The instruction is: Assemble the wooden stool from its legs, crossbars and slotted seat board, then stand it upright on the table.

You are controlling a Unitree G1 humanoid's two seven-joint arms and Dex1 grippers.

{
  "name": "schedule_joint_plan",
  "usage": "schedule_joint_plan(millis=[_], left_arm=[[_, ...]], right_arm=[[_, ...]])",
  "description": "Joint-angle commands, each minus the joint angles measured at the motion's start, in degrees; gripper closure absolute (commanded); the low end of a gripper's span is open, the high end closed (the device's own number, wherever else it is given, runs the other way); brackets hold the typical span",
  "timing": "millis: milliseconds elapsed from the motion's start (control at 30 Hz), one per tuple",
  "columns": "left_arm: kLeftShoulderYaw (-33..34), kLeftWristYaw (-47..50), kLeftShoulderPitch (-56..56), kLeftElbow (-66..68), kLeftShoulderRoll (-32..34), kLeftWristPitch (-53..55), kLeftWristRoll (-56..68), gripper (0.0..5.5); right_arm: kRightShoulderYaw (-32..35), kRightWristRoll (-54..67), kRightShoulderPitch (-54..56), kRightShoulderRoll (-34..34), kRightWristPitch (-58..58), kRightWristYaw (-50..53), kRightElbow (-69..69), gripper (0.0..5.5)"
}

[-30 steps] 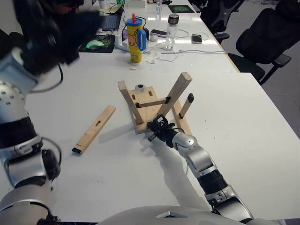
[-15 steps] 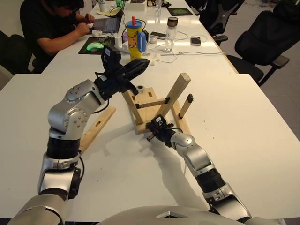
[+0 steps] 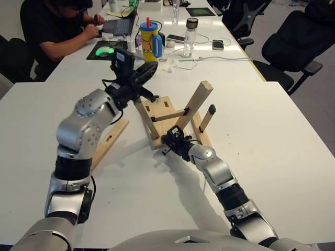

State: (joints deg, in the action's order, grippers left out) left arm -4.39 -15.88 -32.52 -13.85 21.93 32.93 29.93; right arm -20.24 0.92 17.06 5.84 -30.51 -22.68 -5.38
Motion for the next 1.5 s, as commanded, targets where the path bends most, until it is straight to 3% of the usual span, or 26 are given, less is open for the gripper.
schedule_joint_plan(millis=[33, 167, 300, 400, 500, 700, 1067, 1167, 1333, 1500], left_arm=[[-1.8, 5.3, 4.7, 5.4, -3.5, -3.8, -8.2, 5.49], [8.3, 12.3, -1.0, 0.2, -5.0, -15.0, -12.0, 5.49], [12.5, 17.5, 9.8, -7.6, -5.9, -15.5, -16.5, 5.49], [11.3, 17.5, 20.3, -10.3, -6.6, -12.4, -17.7, 5.49], [9.3, 16.5, 25.9, -10.4, -7.9, -8.9, -17.4, 5.49], [7.8, 16.2, 28.5, -9.8, -9.5, -4.2, -17.6, 5.49], [6.1, 15.0, 28.5, -9.5, -11.7, -1.5, -18.4, 5.49], [5.7, 14.6, 29.4, -8.9, -11.5, -1.0, -19.1, 5.49], [6.3, 13.1, 31.2, -7.8, -10.0, -0.1, -20.0, 5.49], [7.7, 4.2, 32.1, -3.8, -4.6, 1.6, -17.2, 5.49]], right_arm=[[-1.4, -0.9, -3.5, 1.8, -6.9, -1.1, -5.2, 5.5], [-0.4, -0.5, -2.8, 0.6, -4.3, -0.3, -5.1, 5.5], [5.0, 0.4, -2.5, -1.4, 3.3, 4.1, 1.7, 5.5], [7.4, 1.3, -2.4, -2.9, 4.9, 6.2, 6.6, 5.5], [5.4, 0.7, -1.6, -3.9, 3.1, 6.0, 7.4, 5.5], [-0.7, -0.7, 1.2, -6.1, -1.0, 4.2, 5.5, 5.5], [-0.5, 2.5, 8.4, -14.4, -13.3, 5.1, 8.9, 5.5], [-0.5, 2.1, 6.7, -11.1, -16.1, 4.8, 11.9, 5.5], [-0.5, 8.5, -3.0, 2.9, -23.7, -5.9, 28.2, 5.5], [9.0, 13.5, -12.2, 15.4, -26.9, -11.0, 35.3, 5.5]])
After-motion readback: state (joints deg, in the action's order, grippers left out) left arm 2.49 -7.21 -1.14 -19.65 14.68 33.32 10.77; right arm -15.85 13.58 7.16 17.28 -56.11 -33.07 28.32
